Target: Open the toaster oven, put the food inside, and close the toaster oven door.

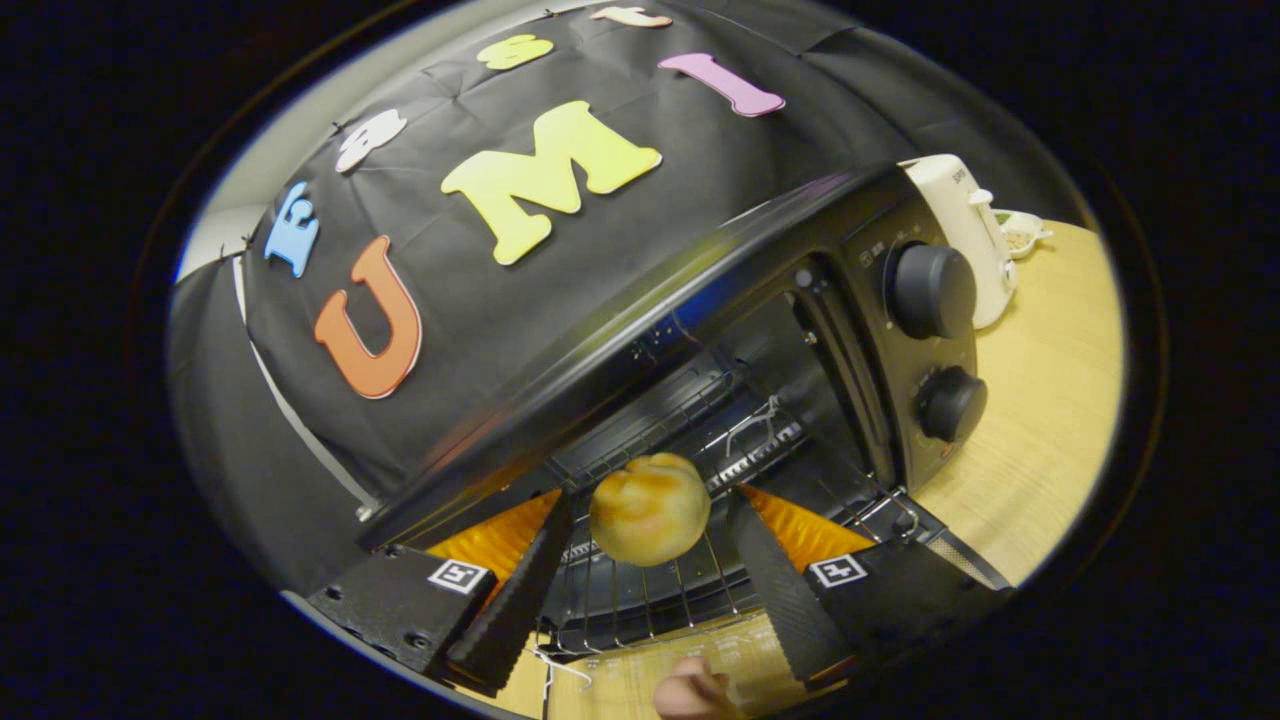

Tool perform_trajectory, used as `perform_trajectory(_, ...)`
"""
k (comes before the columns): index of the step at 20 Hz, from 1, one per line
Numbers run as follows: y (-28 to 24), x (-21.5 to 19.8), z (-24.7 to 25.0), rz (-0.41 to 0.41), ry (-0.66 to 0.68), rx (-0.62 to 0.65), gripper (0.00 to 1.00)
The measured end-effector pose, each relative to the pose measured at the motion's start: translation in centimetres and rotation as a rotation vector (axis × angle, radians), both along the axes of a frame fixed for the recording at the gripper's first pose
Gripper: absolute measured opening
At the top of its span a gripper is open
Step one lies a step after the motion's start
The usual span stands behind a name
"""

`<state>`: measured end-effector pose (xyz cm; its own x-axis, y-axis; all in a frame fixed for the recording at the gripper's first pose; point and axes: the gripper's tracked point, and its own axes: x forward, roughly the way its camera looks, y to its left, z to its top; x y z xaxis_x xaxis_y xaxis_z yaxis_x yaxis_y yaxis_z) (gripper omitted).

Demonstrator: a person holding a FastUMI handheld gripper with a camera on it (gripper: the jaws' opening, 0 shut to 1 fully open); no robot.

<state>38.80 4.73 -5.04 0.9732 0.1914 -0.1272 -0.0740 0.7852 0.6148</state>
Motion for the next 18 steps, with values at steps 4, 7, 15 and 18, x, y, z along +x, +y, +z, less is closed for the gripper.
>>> perform_trajectory(4, 0.8, -2.9, 0.7, 0.065, 0.010, -0.009, 1.00)
perform_trajectory(7, 1.0, -5.8, 1.8, 0.098, -0.006, -0.032, 1.00)
perform_trajectory(15, -1.5, -14.1, -0.4, 0.120, 0.060, -0.344, 1.00)
perform_trajectory(18, -2.0, -15.0, -2.7, 0.102, 0.045, -0.524, 1.00)
